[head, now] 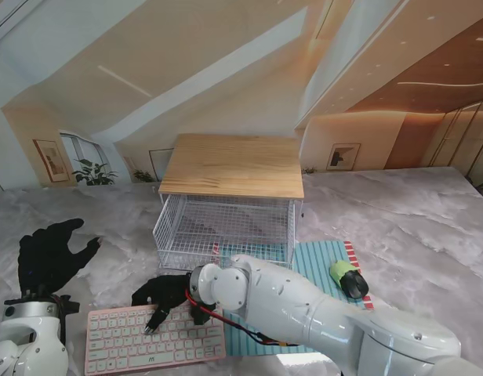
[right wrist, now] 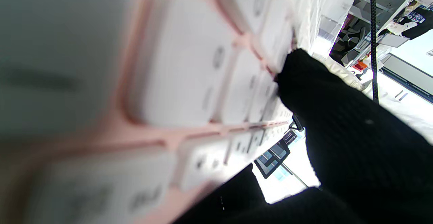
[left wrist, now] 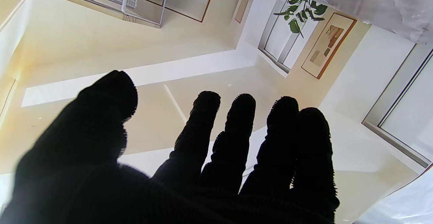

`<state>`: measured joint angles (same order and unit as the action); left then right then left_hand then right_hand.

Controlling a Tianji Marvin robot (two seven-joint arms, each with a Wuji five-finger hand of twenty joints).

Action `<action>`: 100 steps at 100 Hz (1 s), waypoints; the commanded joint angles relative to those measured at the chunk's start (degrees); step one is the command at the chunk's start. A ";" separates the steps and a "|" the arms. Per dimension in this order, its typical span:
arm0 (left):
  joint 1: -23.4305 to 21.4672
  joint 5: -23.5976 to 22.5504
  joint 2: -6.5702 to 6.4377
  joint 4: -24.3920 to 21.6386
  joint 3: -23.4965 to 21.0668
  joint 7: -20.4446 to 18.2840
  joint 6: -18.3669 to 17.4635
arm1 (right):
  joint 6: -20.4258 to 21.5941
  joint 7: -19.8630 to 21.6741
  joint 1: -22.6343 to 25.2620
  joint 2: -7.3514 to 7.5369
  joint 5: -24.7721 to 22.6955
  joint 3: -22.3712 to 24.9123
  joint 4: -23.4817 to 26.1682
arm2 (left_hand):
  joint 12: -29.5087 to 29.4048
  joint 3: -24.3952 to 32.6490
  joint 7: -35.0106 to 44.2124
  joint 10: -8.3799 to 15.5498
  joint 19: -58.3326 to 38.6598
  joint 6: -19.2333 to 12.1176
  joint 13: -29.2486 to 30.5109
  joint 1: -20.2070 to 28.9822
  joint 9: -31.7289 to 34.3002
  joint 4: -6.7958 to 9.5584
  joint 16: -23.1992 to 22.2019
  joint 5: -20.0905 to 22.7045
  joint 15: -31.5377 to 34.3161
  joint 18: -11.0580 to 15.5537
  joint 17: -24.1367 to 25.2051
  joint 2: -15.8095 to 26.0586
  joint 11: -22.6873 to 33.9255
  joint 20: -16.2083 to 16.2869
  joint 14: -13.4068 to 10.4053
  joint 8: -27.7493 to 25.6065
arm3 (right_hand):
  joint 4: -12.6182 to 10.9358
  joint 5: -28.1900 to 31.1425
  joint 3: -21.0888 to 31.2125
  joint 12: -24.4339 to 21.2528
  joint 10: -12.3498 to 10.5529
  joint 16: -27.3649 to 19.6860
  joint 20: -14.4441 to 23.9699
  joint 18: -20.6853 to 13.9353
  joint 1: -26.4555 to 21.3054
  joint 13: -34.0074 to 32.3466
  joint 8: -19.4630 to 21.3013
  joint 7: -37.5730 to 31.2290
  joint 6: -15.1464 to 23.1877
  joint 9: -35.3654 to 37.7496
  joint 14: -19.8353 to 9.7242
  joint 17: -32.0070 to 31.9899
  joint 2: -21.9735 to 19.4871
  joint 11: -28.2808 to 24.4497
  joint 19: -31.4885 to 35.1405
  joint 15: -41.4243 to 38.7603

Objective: Unroll the mouse pad and set up the keyboard and mouse from the tabletop organizer

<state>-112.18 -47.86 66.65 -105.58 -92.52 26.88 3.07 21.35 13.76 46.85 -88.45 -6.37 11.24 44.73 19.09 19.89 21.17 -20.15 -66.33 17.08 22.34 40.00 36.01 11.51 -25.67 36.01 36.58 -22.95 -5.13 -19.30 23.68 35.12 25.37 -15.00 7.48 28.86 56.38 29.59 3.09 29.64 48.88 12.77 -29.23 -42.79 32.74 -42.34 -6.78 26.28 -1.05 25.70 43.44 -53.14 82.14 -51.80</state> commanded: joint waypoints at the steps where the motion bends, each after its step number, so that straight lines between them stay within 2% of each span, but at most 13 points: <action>1: -0.08 0.05 0.12 -0.16 0.22 -0.90 -0.21 | -0.78 0.40 1.42 0.92 -0.76 -0.30 0.66 | -0.60 -1.11 -0.86 0.64 0.66 0.27 -1.56 -0.84 -1.68 1.58 0.56 -0.33 0.24 1.98 0.96 0.99 -0.30 -0.29 -0.31 0.57 | -3.44 -2.31 4.75 -1.41 -1.79 -5.45 -2.20 4.06 -0.54 6.86 -1.20 1.28 6.66 -2.10 6.85 -3.94 -2.40 1.04 -7.65 11.41; 30: 0.09 -0.01 0.06 -0.18 0.39 -1.19 -0.17 | -2.24 -2.67 2.53 2.47 -3.64 0.03 3.07 | -0.61 -1.11 -0.89 0.66 0.70 0.34 -1.59 -0.80 -1.68 1.58 0.56 -0.30 0.23 1.96 1.00 0.99 -0.31 -0.32 -0.27 0.58 | -3.44 -3.71 4.12 -2.63 -2.36 -6.56 -3.36 5.19 0.80 12.01 -2.01 1.95 6.63 -5.07 7.41 -11.48 -1.91 1.90 -12.73 15.79; 65: 0.32 -0.09 0.01 -0.12 0.60 -1.38 -0.10 | -3.98 -5.06 3.31 3.64 -5.94 0.48 5.13 | -0.60 -1.08 -0.88 0.74 0.70 0.33 -1.60 -0.82 -1.70 1.59 0.57 -0.28 0.21 1.97 1.01 1.03 -0.30 -0.33 -0.25 0.58 | -3.44 -7.47 -0.88 -5.42 -2.29 -7.44 -5.08 4.97 3.51 18.90 -3.94 5.04 6.17 -10.93 7.45 -19.46 -2.10 4.87 -19.15 19.86; 85: 0.43 -0.14 -0.03 -0.12 0.76 -1.56 0.02 | -4.49 -6.54 4.09 4.16 -6.77 0.99 5.80 | -0.61 -1.10 -0.90 0.69 0.69 0.36 -1.56 -0.79 -1.69 1.58 0.57 -0.26 0.22 1.98 0.99 0.95 -0.31 -0.33 -0.29 0.59 | -3.83 -9.03 -2.80 -8.51 -2.08 -9.21 -7.55 5.08 4.07 21.66 -7.14 8.46 6.27 -12.69 8.03 -22.97 -2.85 8.88 -24.33 23.80; 100: 0.50 -0.18 -0.04 -0.11 0.84 -1.60 0.04 | -4.68 -8.24 5.18 4.84 -7.22 1.88 6.65 | -0.60 -1.12 -0.90 0.59 0.71 0.31 -1.57 -0.82 -1.61 1.58 0.58 -0.24 0.21 1.98 1.01 0.86 -0.29 -0.34 -0.26 0.59 | -3.98 -9.78 -3.34 -9.82 -1.89 -11.42 -11.02 4.84 4.55 23.46 -9.39 9.74 6.33 -12.90 8.35 -25.46 -3.28 11.56 -29.37 27.49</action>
<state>-111.64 -47.98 66.56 -105.55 -91.91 26.17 3.13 17.10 5.25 50.62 -84.49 -13.13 13.23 51.79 19.09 19.89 21.10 -20.15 -65.90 17.08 22.34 40.00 36.01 11.51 -25.67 36.01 36.58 -22.90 -5.12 -19.30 23.68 35.10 25.31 -15.00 4.39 21.63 54.16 20.75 1.82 19.87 47.05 15.34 -26.79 -21.71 24.42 -33.82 -1.72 15.09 0.33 1.80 41.50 -42.72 67.50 -26.33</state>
